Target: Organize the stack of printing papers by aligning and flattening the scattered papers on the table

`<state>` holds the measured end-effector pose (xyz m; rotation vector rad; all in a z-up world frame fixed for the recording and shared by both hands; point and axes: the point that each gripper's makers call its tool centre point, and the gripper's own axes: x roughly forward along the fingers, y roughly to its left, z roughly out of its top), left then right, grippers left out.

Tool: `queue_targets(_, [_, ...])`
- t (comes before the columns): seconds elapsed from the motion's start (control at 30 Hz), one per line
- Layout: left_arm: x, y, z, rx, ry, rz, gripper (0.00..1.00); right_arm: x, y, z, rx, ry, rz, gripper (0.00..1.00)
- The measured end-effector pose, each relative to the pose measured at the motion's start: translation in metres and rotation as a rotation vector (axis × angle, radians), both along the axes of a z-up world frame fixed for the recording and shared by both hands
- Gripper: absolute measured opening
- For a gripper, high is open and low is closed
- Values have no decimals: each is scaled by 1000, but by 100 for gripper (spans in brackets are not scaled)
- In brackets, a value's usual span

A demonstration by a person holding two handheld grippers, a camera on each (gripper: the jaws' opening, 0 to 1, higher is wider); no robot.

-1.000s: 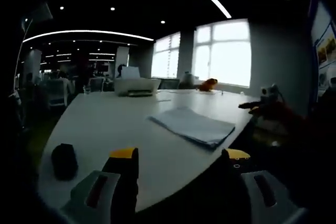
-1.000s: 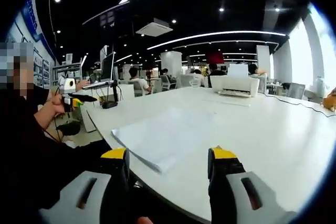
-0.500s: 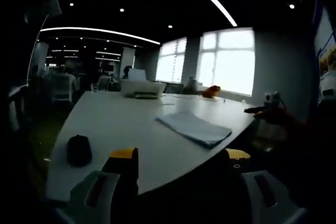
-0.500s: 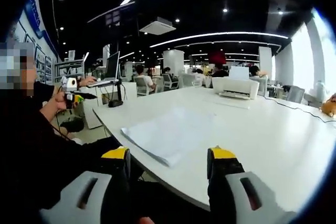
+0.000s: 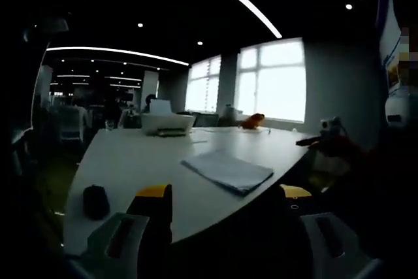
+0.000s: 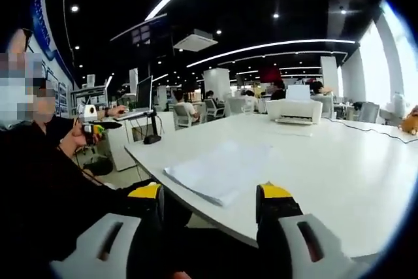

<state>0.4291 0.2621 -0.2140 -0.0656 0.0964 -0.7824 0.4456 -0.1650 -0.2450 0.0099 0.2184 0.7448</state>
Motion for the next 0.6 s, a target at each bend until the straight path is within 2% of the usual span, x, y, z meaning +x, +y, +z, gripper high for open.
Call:
queue_targets(0.27, [-4,0,2,0,0,-1,68,-3,13,4,-10,-12,28,54])
queue_targets(0.6, [-1,0,-1,-4,19,-1,67,-6,11,4,-7,-7,18,55])
